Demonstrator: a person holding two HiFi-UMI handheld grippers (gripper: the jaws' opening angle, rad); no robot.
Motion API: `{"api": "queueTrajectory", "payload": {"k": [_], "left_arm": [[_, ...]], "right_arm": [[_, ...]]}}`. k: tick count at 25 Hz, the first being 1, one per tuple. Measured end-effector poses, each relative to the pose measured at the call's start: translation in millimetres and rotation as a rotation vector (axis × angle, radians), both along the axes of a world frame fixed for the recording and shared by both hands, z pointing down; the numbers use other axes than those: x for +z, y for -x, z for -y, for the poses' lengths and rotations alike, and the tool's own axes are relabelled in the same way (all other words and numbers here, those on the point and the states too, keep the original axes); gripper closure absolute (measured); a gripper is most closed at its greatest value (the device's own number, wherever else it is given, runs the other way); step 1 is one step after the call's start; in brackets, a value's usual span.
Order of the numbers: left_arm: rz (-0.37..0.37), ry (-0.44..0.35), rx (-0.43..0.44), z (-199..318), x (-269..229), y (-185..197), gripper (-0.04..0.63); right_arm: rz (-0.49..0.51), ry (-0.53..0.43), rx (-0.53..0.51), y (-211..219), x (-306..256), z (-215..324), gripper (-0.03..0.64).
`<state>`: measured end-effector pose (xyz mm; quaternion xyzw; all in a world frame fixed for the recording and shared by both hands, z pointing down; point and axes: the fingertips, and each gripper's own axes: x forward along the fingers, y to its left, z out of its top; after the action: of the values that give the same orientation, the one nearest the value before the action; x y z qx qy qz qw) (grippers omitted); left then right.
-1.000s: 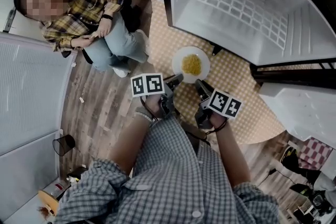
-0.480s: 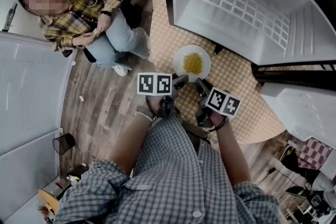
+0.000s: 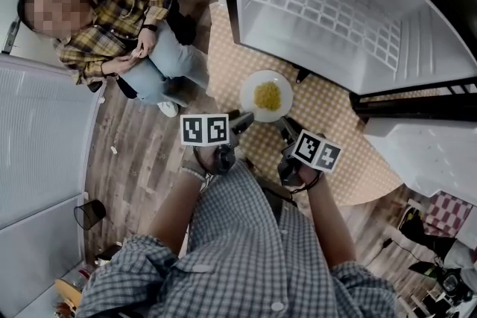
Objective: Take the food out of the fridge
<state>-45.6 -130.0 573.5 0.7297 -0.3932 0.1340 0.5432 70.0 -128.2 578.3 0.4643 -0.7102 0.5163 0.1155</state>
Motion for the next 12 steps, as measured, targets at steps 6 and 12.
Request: {"api": "queueTrajectory", "payload": {"k": [6,12], "left_arm": [[0.124,-0.105,0.002,8,-14,12,0.588],[0.118,-0.258,0.108,15,-60,-19,0.589]], "right_arm": [[-0.24,-0.183,-0.035,-21,-28,5,0.58],[-0.42,-0.384,-0.064,-33,-79,8,0.603]]}}
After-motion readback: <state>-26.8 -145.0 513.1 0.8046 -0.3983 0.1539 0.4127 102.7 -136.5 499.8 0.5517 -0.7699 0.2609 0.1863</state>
